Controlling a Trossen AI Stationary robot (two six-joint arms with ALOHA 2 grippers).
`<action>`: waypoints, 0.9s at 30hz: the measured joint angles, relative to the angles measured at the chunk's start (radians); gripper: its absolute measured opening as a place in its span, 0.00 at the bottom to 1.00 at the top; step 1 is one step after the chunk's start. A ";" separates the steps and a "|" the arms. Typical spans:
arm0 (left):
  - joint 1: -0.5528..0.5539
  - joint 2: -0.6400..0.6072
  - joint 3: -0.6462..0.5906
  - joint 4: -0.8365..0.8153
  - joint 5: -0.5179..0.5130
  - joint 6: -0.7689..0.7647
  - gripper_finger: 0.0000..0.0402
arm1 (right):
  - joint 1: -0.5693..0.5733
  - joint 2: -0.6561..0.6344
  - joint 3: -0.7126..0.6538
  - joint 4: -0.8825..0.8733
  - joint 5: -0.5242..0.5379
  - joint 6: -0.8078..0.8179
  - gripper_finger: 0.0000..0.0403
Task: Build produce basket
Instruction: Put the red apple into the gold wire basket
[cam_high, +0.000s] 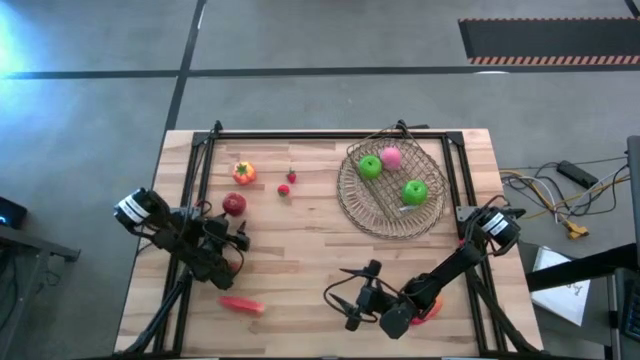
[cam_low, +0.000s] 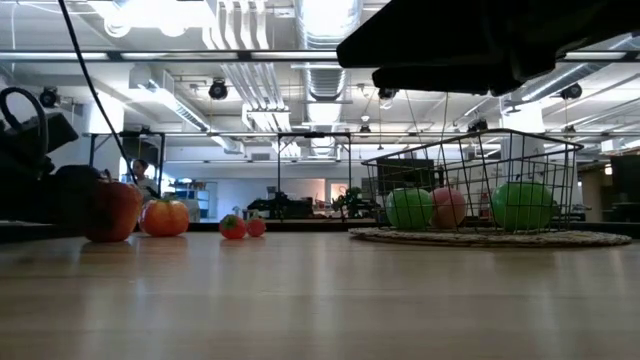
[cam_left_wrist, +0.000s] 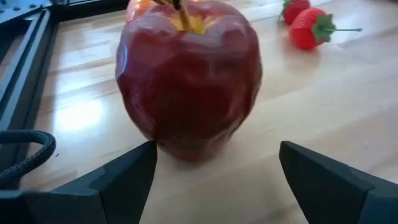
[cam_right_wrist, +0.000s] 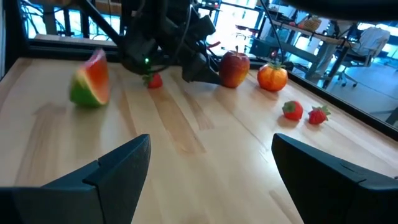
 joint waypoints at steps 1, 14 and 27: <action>0.009 0.001 0.000 0.000 0.002 -0.001 0.80 | -0.002 0.000 0.001 0.000 0.000 0.000 0.81; 0.192 0.160 0.001 0.036 -0.091 -0.009 0.80 | -0.002 -0.001 0.001 -0.001 0.000 0.001 0.81; 0.263 0.123 -0.047 0.069 -0.235 0.011 0.80 | -0.002 -0.002 0.001 0.008 0.000 0.009 0.81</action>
